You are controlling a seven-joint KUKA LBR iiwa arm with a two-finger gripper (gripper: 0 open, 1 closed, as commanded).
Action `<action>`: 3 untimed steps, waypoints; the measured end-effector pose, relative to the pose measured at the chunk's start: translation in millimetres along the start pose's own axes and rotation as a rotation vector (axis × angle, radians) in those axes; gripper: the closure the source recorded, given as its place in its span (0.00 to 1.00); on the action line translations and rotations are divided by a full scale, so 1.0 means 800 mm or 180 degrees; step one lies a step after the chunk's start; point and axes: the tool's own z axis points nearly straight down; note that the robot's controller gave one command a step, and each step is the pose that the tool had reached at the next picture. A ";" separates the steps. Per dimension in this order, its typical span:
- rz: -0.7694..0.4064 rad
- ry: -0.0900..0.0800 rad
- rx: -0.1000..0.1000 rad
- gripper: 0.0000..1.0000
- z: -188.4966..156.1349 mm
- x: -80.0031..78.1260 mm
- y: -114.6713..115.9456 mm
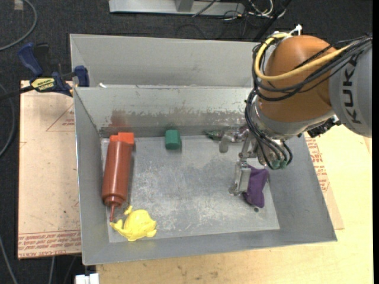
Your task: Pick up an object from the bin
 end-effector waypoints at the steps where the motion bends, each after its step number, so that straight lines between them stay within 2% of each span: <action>1: 0.0001 -0.0027 -0.0001 0.00 -0.005 -0.002 0.000; 2: -0.0218 -0.0042 -0.0005 0.00 0.029 -0.016 -0.035; 3: -0.0237 -0.0035 0.0005 0.00 0.086 -0.017 -0.064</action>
Offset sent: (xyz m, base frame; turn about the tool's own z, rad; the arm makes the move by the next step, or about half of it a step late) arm 0.0243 -0.0770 -0.0718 -0.1530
